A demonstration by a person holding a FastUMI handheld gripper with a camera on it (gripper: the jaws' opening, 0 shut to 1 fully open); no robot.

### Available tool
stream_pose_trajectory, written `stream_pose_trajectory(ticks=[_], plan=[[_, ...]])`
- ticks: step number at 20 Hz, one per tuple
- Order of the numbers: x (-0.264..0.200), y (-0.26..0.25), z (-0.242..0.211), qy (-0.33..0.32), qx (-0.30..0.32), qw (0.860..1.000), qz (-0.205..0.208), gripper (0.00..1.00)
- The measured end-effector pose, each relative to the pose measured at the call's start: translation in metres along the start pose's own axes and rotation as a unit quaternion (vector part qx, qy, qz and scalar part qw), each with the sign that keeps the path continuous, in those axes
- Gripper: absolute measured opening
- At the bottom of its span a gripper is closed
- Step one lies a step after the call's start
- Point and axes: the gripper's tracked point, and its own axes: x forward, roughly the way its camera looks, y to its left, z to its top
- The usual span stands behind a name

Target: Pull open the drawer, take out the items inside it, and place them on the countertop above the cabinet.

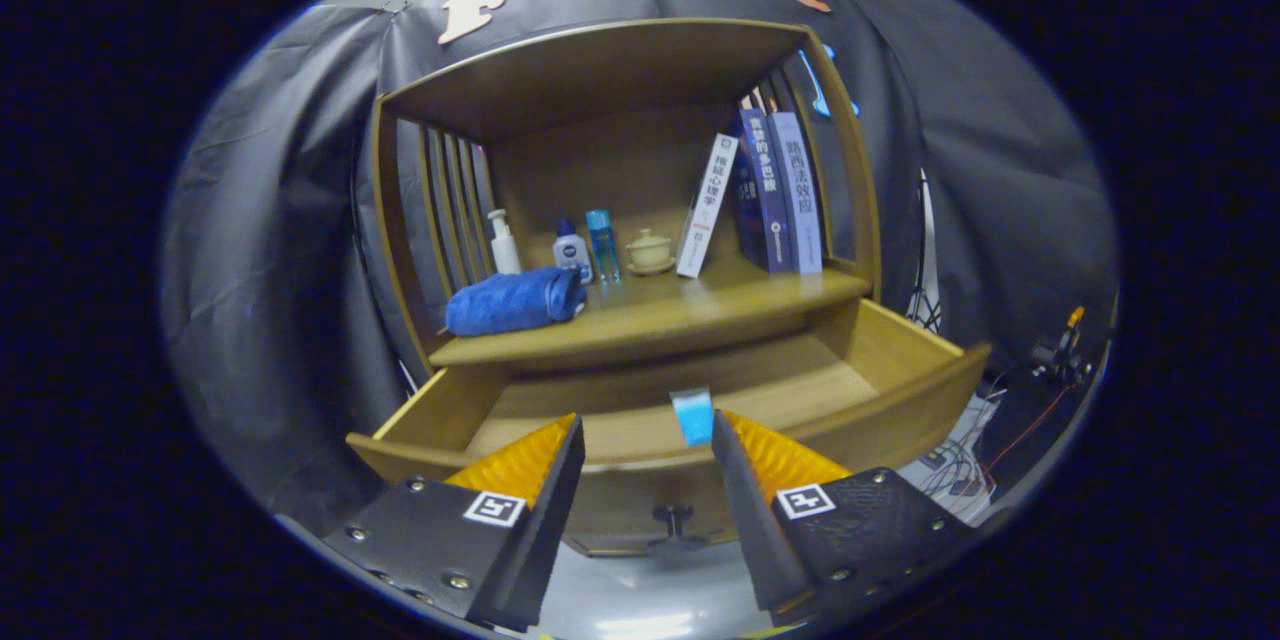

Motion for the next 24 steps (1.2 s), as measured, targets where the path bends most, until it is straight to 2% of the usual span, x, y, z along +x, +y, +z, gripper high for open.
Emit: stream_pose_trajectory(ticks=[3,8,11,12,16,18,24], plan=[[0.037,-0.008,0.01,0.051,0.011,0.998,-0.03,0.76],[0.095,-0.019,-0.011,0.167,0.028,0.984,-0.061,0.77],[0.118,-0.027,-0.044,0.244,0.046,0.965,-0.081,0.77],[0.122,-0.026,-0.053,0.268,0.034,0.96,-0.08,0.71],[0.132,-0.035,-0.084,0.334,-0.016,0.938,-0.089,0.7],[0.13,-0.042,-0.098,0.371,-0.03,0.922,-0.102,0.7],[0.133,-0.052,-0.111,0.425,-0.052,0.897,-0.108,0.7]])
